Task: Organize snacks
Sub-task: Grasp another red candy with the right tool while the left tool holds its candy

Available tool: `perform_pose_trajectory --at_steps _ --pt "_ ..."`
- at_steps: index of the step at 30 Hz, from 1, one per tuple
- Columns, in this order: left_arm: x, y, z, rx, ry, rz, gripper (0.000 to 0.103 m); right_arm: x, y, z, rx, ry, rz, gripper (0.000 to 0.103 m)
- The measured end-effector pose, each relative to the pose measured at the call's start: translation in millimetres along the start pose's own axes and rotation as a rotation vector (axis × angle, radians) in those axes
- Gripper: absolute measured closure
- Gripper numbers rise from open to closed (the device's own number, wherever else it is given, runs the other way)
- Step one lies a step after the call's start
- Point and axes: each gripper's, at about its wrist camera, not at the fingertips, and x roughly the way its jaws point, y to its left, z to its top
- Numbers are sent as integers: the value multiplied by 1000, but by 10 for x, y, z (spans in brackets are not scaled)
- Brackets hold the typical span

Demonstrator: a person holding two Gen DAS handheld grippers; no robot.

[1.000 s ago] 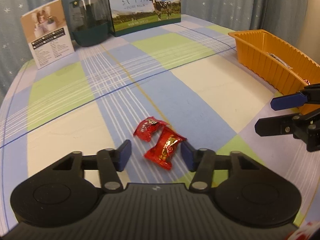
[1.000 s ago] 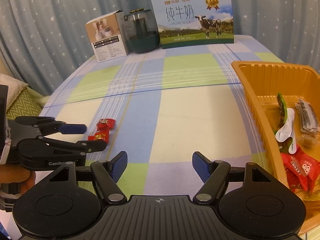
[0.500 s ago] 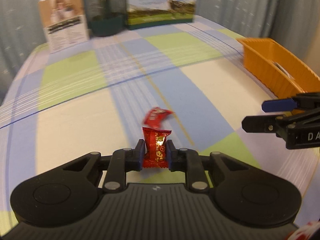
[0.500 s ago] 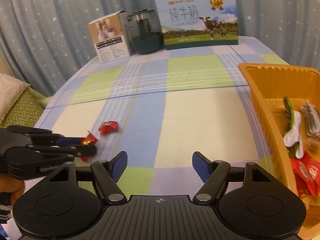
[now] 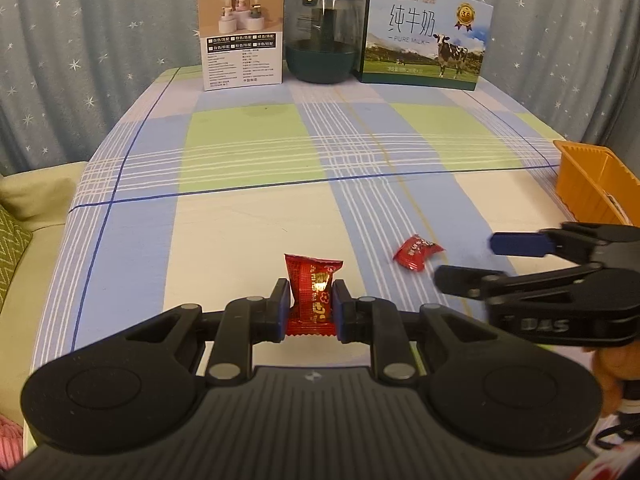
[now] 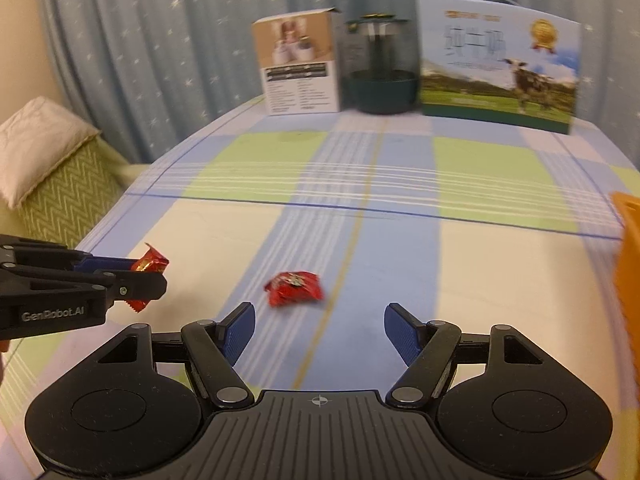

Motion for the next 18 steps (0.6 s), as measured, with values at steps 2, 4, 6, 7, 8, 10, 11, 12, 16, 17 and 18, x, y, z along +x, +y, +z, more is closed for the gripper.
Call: perform_pose_trajectory --at_steps 2,4,6,7,8,10,11,12,16,17,18 --pt "11 -14 4 -1 2 -2 84 107 23 12 -11 4 -8 37" --pt "14 -34 11 -2 -2 -10 84 192 50 14 -32 3 -14 44" --pt "4 -51 14 -6 -8 -17 84 257 82 19 -56 -8 -23 44" --pt "-4 -56 17 -7 -11 -19 84 284 101 27 -70 -12 -28 45" --pt "-10 -60 18 -9 -14 -22 84 312 114 35 -79 -15 -32 45" --pt "-10 -55 24 -15 -15 -25 84 347 137 56 -93 -20 -41 50" --pt "-5 -49 26 -18 -13 -25 84 361 154 63 -105 -22 -50 57" --pt "-3 -42 27 -21 -13 -24 84 365 168 67 -113 -23 -54 61" --pt "-2 -28 25 -29 -12 -25 84 332 183 50 -111 -14 -62 77" --pt "-5 -32 24 -29 -13 -27 84 307 173 37 -101 -11 -63 77" --pt "-5 -37 23 -29 -13 -28 84 272 163 19 -93 -11 -63 77"
